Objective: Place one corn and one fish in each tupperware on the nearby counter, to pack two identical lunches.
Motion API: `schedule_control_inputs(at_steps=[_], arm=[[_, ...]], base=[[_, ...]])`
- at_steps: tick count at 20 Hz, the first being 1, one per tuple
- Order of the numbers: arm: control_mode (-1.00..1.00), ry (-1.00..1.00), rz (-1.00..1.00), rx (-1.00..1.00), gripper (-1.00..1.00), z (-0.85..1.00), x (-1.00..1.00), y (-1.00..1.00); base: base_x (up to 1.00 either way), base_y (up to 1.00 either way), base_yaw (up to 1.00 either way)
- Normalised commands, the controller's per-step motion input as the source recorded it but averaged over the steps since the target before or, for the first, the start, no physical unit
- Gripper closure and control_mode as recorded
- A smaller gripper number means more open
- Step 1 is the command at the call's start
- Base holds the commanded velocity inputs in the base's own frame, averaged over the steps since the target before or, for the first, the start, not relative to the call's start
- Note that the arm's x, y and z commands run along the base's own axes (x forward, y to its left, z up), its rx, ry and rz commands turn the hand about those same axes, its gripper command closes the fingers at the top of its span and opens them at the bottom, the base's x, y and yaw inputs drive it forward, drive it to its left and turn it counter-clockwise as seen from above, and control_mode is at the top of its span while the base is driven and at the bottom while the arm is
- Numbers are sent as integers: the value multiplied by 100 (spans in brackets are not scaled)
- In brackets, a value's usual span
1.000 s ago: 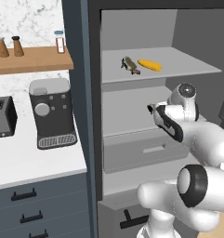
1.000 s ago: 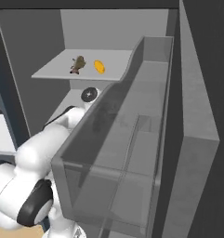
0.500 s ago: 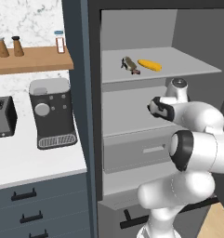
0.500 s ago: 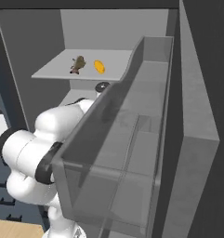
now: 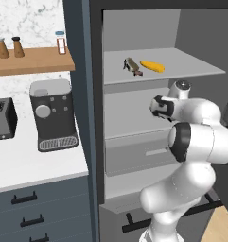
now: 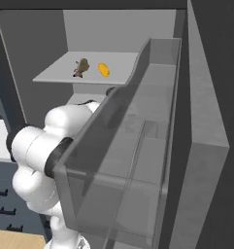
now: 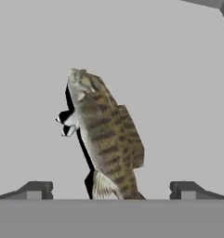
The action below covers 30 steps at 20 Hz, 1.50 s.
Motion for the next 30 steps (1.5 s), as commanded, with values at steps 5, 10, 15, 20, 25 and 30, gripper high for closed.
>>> schedule_control_inputs(at_steps=[5, 10, 15, 20, 25, 30], arm=[[-100, 0, 8, 0, -100, -34, 33, 0], [-100, 2, 6, 0, -100, -32, 24, -1], [-100, 4, 3, 0, -100, -42, 0, 0], [-100, 5, 0, 0, 100, -57, -15, 19], [-100, -6, -3, 0, 100, -31, -47, 45], [-100, -8, -12, 0, 100, -1, -69, 31]], base=[[0, 0, 0], [0, 0, 0], [0, 0, 0], [0, 0, 0], [0, 0, 0], [0, 0, 0]])
